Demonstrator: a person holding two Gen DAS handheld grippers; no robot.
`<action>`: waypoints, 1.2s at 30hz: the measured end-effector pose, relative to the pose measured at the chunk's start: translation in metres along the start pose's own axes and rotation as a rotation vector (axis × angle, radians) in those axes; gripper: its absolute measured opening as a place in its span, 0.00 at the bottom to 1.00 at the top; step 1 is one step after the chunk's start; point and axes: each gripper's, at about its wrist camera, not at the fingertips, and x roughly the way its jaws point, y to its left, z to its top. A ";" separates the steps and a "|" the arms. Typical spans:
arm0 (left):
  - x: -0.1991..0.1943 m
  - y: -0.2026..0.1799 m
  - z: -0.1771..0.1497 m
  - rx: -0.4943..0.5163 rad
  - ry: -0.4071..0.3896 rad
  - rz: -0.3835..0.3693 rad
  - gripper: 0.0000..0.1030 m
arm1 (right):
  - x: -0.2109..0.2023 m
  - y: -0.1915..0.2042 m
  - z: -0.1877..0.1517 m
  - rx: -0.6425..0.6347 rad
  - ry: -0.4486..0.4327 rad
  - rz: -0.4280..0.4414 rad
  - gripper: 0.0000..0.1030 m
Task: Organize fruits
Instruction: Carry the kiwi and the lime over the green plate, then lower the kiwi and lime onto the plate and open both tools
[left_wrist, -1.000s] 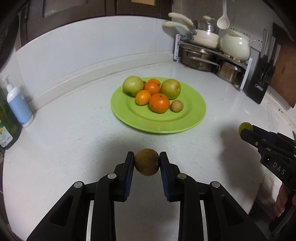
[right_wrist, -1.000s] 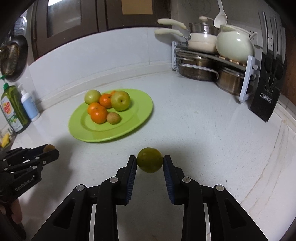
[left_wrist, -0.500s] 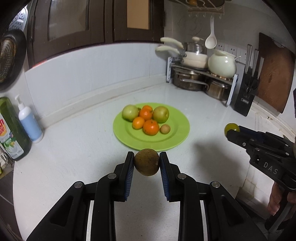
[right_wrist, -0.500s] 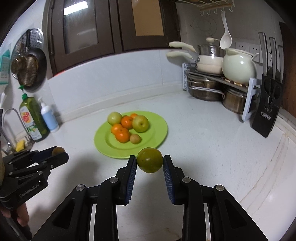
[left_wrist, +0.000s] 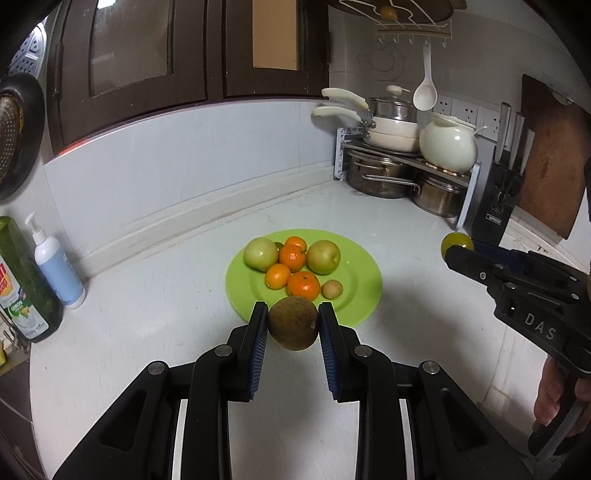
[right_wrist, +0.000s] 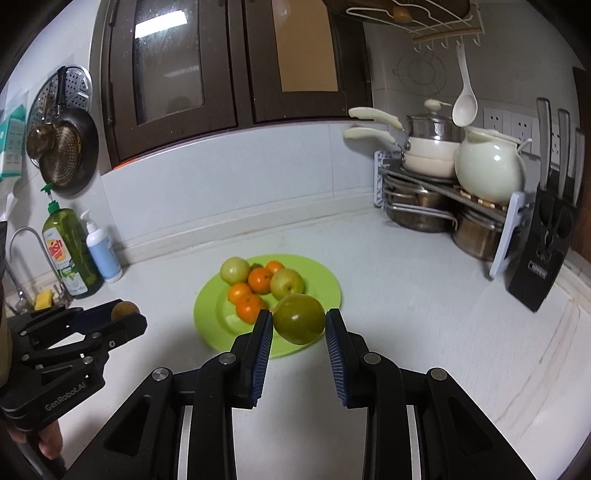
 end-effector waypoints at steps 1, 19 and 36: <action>0.004 0.001 0.003 0.001 0.001 0.007 0.27 | 0.002 0.000 0.003 -0.003 -0.001 0.002 0.30; 0.073 0.017 0.024 -0.014 0.065 0.025 0.27 | 0.089 0.002 0.035 -0.056 0.106 0.062 0.30; 0.137 0.026 0.004 -0.049 0.173 0.028 0.27 | 0.162 -0.007 0.017 -0.105 0.249 0.132 0.30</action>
